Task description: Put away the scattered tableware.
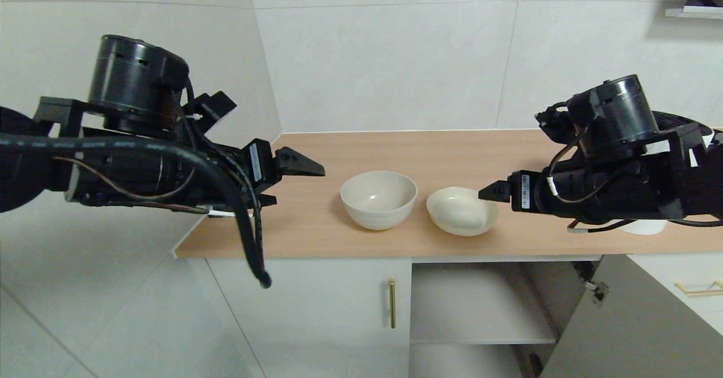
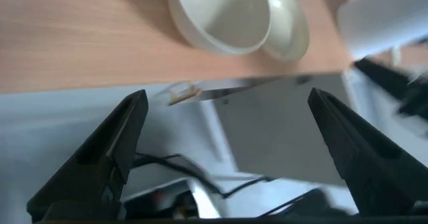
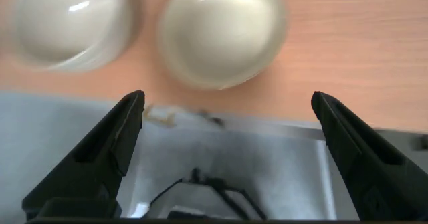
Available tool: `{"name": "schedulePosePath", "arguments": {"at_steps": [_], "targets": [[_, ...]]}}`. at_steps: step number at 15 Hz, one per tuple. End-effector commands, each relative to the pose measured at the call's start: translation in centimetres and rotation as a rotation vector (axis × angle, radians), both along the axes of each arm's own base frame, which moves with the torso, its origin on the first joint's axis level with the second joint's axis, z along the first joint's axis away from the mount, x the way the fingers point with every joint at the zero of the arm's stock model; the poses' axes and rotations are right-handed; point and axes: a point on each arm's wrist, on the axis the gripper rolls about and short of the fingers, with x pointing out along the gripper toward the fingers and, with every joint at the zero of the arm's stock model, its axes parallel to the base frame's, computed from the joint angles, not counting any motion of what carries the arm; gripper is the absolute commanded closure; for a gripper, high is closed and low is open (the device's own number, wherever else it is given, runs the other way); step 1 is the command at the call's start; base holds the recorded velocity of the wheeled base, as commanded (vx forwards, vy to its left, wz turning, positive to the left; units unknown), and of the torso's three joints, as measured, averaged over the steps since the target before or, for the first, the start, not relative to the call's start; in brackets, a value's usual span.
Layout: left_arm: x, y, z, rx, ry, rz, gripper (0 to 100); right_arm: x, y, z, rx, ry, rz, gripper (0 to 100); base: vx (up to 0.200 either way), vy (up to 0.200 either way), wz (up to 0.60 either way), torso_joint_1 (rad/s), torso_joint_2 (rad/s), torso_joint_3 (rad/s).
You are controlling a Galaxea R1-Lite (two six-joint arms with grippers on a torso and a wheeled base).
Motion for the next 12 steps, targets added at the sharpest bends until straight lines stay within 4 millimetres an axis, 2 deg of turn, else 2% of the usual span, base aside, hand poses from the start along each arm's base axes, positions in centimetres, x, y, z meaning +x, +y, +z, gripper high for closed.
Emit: {"name": "schedulePosePath", "arguments": {"at_steps": [1,6,8,12], "targets": [[2.0,-0.9,-1.5,-0.01,0.061,0.018,0,1.3,0.4,-1.6,-0.029,0.041,-0.016,0,0.0,0.0,0.0,0.0,0.0,0.0],[5.2,-2.7,-4.1,-0.016,0.149,0.088,0,3.1,-0.1,-2.8,-0.005,0.041,-0.066,0,0.0,0.0,0.0,0.0,0.0,0.0],[7.0,-3.4,-6.1,0.012,0.166,0.114,0,3.2,-0.1,-2.9,-0.004,0.043,-0.071,0,0.0,0.0,0.0,0.0,0.0,0.0],[8.9,-4.0,-7.9,0.036,0.119,0.172,0,3.2,-0.1,-3.0,0.005,0.048,-0.079,0,0.0,0.0,0.0,0.0,0.0,0.0]]}}
